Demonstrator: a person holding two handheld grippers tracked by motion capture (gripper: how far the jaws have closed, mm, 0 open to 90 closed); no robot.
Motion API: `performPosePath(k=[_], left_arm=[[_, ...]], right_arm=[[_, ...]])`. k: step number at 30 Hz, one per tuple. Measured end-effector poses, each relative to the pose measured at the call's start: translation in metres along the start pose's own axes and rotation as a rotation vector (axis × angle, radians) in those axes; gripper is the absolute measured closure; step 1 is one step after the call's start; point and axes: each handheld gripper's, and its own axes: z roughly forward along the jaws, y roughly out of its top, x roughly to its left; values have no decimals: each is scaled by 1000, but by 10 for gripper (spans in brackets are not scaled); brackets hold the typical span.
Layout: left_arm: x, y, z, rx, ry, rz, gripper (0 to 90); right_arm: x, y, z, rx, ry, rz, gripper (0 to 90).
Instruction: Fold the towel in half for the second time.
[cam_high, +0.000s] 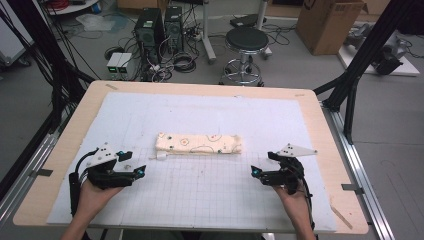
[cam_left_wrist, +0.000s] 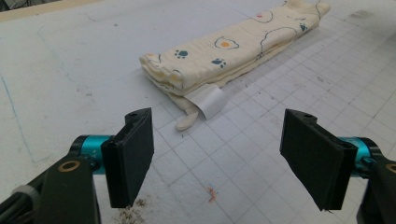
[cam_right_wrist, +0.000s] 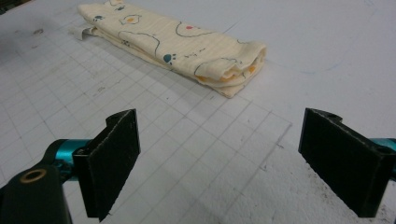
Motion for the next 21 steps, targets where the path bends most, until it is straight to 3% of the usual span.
performPosePath(k=[21], left_arm=[[-6,-12,-9,7,24,5,250]], right_arm=[[3,-20,-17,5,-34,5,120]])
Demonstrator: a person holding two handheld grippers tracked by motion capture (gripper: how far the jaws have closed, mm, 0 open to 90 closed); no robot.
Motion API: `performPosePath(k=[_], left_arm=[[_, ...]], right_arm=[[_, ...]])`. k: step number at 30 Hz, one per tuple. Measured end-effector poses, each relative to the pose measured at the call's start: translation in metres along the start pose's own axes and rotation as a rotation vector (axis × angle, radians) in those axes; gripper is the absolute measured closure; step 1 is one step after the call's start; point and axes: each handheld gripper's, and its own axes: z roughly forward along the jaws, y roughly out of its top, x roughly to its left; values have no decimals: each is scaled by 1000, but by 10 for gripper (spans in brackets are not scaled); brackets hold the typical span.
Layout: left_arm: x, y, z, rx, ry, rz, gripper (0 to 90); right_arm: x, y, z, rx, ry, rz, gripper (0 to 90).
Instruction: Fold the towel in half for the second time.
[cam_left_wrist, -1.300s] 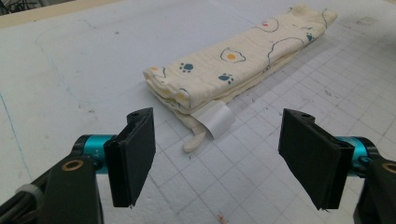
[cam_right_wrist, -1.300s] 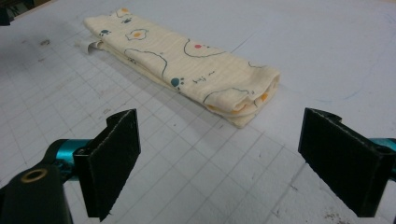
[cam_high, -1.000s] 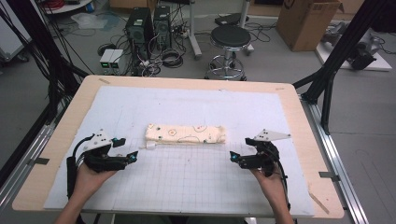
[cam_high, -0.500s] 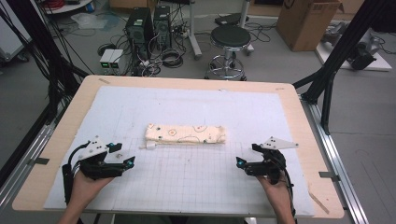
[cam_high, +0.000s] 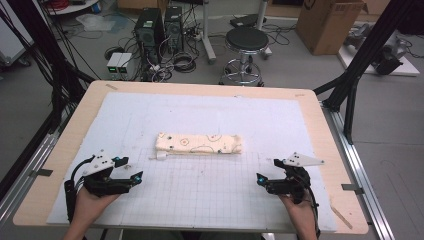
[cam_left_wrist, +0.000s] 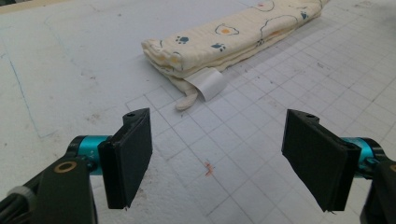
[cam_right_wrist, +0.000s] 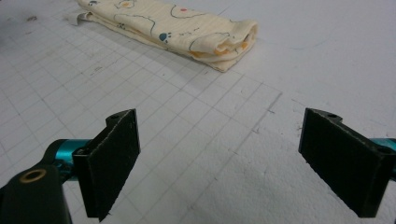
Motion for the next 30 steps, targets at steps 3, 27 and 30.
performPosePath(k=[3,27,30], left_arm=[[-1,0,0,-1,-1,3,250],[1,-10,-3,5,4,-11,240],[0,-9,-1,6,-1,2,240]], right_arm=[[-1,-2,-3,-6,-13,-4,120],[6,-8,-3,10,-12,-35,120],[7,-7,-2,10,-9,-32,120]])
